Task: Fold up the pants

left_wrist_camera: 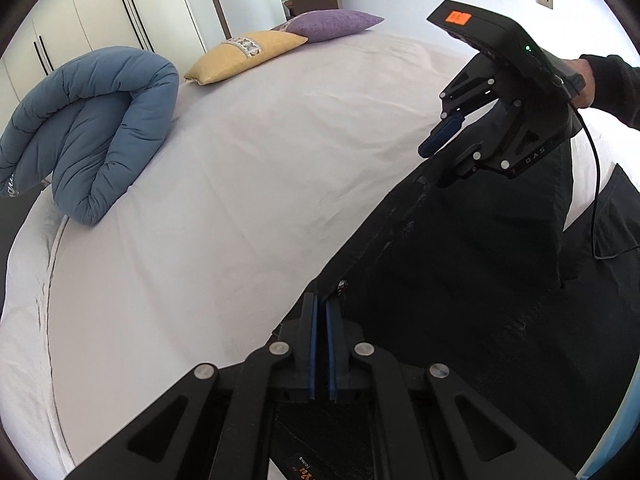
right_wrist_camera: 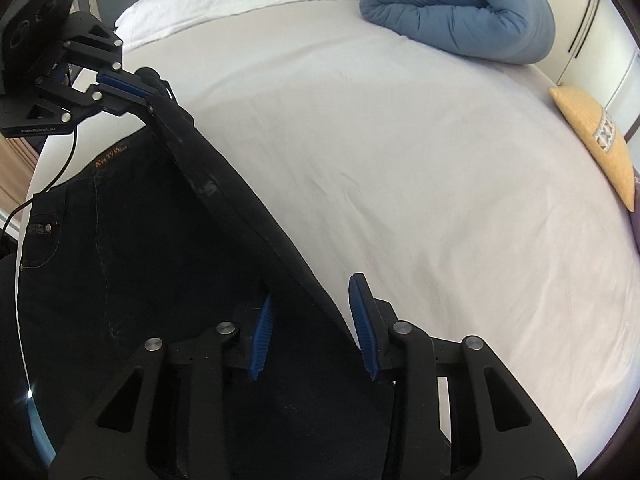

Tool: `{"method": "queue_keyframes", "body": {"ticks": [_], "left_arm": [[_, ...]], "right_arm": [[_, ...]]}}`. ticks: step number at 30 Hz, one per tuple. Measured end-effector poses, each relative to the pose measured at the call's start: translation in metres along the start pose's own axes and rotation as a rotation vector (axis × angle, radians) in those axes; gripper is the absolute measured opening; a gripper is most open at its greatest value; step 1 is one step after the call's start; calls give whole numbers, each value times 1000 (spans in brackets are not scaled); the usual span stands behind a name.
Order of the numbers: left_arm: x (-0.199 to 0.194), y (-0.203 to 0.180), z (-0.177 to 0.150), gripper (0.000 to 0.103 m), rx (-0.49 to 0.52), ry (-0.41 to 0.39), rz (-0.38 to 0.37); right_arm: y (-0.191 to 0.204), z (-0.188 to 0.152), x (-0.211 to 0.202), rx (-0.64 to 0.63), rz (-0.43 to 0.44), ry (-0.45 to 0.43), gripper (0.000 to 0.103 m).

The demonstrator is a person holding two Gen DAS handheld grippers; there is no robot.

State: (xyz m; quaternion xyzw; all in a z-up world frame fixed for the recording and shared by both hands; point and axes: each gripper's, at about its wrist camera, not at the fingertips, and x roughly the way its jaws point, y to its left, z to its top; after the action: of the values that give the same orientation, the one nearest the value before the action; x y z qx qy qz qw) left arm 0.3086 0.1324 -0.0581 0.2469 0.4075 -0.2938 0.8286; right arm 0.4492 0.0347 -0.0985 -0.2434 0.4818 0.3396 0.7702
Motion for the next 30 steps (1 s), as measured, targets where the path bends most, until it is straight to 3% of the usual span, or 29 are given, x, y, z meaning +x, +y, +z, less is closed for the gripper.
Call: {"method": "queue_keyframes", "body": {"ticks": [1, 3, 6, 15, 19, 23, 27, 30], "left_arm": [[1, -1, 0, 3, 2, 1, -1], [2, -2, -1, 3, 6, 6, -3], [1, -2, -2, 3, 5, 6, -2], [-31, -23, -28, 3, 68, 2, -12], [-48, -68, -57, 3, 173, 26, -19], [-61, -114, -90, 3, 267, 66, -39], [-66, -151, -123, 3, 329, 128, -72], [-72, -166, -145, 3, 310, 153, -112]], "right_arm": [[1, 1, 1, -6, 4, 3, 25], [5, 2, 1, -26, 4, -3, 7], [20, 1, -7, -99, -18, -15, 2], [123, -16, -50, -542, -190, -28, 1], [207, -70, -38, -977, -369, 64, 1], [266, -122, -24, -1282, -421, 131, 1], [302, -151, -17, -1390, -427, 162, 1], [331, -165, -18, -1439, -416, 171, 1]]}}
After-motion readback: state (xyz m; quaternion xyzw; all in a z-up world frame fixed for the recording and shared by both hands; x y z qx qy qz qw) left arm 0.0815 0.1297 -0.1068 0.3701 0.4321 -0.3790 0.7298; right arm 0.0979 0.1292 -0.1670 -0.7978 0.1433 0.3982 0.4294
